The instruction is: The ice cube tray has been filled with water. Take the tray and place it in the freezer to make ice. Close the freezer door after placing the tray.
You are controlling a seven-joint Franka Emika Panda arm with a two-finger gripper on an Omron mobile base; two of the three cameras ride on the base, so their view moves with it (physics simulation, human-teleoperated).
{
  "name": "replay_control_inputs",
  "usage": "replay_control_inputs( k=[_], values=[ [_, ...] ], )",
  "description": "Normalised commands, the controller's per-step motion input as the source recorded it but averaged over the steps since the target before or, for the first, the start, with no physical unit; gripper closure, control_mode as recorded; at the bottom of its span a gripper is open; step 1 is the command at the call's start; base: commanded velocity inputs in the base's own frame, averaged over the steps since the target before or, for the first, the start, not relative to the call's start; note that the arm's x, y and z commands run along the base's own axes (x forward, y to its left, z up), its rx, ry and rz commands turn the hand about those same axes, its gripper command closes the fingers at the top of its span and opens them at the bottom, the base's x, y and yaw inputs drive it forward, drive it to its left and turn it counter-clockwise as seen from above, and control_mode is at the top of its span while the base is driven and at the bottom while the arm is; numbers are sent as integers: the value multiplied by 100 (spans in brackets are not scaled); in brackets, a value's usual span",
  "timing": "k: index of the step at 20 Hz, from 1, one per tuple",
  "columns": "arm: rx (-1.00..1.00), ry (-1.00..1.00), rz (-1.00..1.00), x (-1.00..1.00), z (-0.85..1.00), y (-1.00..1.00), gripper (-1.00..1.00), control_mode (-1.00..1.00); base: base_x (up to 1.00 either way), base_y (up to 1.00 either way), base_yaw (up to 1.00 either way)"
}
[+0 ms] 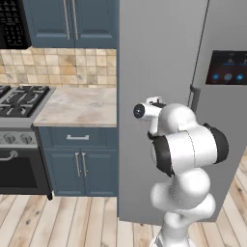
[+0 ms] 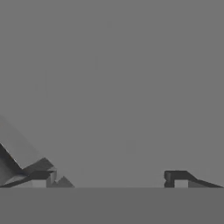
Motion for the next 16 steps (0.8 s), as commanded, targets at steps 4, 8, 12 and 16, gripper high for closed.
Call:
replay_control_inputs(
  k=[4, 8, 12, 16],
  values=[
    [12, 0, 23, 36, 0, -71, -100, -100, 0, 0, 0],
    [11, 0, 23, 42, 0, -68, -100, -100, 0, 0, 0],
    [10, 0, 22, 51, 0, -62, -100, -100, 0, 0, 0],
    [10, 0, 24, 64, 0, -59, -100, -100, 0, 0, 0]
  ],
)
